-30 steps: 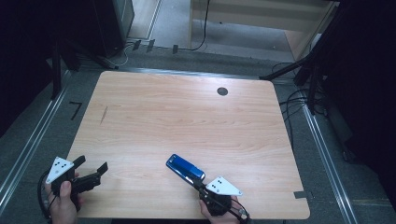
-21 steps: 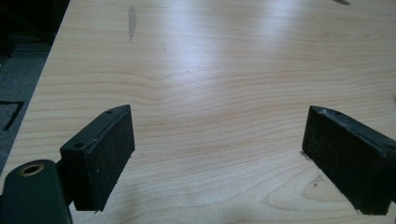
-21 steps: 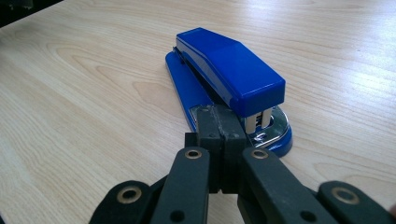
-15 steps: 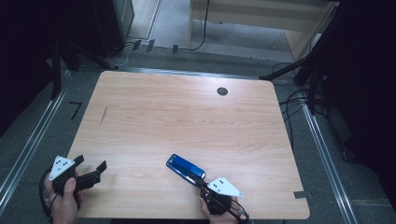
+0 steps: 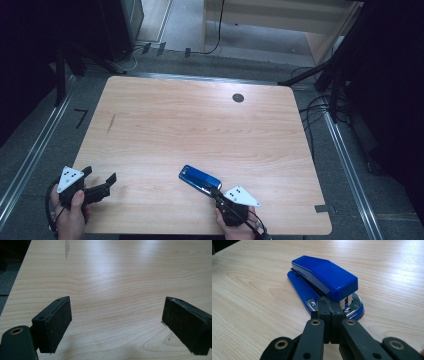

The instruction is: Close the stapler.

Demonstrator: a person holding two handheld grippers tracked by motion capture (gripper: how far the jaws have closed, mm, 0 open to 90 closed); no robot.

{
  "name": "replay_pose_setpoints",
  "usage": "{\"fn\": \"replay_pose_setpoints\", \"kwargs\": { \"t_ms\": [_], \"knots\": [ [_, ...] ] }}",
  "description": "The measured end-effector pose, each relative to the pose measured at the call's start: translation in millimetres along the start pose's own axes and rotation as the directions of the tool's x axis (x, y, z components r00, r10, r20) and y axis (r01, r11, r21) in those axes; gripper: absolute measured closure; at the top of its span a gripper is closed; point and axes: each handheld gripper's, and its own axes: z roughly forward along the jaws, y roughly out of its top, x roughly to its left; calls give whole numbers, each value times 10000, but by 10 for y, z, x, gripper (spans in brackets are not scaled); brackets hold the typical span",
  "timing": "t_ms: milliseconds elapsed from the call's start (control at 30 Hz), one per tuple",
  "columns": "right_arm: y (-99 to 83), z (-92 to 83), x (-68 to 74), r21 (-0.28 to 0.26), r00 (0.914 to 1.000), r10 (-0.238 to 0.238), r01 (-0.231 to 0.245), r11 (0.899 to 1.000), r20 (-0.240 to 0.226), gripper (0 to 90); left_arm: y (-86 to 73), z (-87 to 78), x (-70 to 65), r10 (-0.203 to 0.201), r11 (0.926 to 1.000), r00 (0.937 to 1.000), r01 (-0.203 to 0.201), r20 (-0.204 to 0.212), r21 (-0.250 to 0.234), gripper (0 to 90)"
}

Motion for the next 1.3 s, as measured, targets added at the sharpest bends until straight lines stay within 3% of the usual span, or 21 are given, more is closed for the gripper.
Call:
{"fn": "replay_pose_setpoints", "kwargs": {
  "t_ms": [1000, 1300],
  "knots": [
    [204, 223, -232, 77, 9969, 477, -483, 9988, 619, 900, 3, 7, 8, -24, 10000, 9999, 23, 130, 73, 94],
    [252, 279, -296, 113, 9967, 403, -412, 9991, 707, 900, 4, 7, 10, -32, 10000, 9999, 31, 135, 82, 94]
  ]
}}
